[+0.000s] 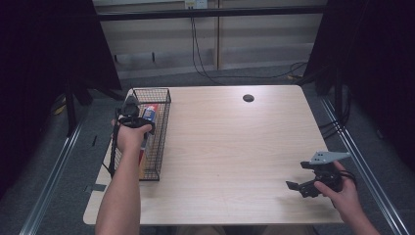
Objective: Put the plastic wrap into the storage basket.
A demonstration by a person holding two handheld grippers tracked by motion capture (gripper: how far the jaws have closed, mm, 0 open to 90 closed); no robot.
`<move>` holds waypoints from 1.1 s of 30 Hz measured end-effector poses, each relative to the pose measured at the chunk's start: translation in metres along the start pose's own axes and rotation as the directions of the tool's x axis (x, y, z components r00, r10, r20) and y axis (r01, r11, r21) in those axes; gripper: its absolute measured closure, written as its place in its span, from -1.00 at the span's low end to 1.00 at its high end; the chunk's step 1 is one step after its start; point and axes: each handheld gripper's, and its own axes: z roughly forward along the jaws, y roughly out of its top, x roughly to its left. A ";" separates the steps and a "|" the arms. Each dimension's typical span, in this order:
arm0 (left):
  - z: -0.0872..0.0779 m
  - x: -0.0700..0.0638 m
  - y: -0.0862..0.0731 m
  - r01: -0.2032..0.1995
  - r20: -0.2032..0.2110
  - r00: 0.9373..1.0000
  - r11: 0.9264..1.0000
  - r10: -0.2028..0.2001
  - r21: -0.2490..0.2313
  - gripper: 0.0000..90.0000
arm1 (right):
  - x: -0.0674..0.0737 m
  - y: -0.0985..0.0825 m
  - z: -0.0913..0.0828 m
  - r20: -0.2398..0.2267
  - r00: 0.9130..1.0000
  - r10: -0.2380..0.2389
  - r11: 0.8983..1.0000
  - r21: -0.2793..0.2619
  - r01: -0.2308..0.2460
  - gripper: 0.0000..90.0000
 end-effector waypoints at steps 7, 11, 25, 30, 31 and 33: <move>-0.008 -0.005 0.002 -0.017 0.025 1.000 1.000 0.017 -0.003 -0.54 | 0.000 0.000 -0.001 0.001 1.000 0.001 1.000 -0.001 -0.001 -0.94; -0.018 -0.008 0.003 -0.037 0.026 0.999 0.999 0.037 -0.022 -0.59 | 0.000 0.000 -0.001 0.005 1.000 0.003 1.000 0.000 -0.003 -0.94; -0.047 -0.028 0.003 -0.077 0.126 0.988 0.994 0.086 -0.074 -0.60 | 0.003 0.003 -0.001 0.001 1.000 -0.013 1.000 -0.007 0.013 -0.94; -0.050 -0.036 0.000 -0.100 0.161 0.980 0.991 0.114 -0.090 -0.60 | 0.003 0.002 -0.001 -0.004 1.000 -0.009 1.000 -0.005 0.009 -0.94; -0.051 -0.038 -0.001 -0.097 0.167 0.980 0.991 0.111 -0.092 -0.60 | 0.003 0.002 -0.001 -0.003 1.000 -0.008 1.000 -0.004 0.008 -0.94; -0.051 -0.039 -0.002 -0.108 0.174 0.977 0.989 0.124 -0.100 -0.60 | 0.003 0.002 -0.001 -0.006 1.000 -0.008 1.000 -0.005 0.008 -0.94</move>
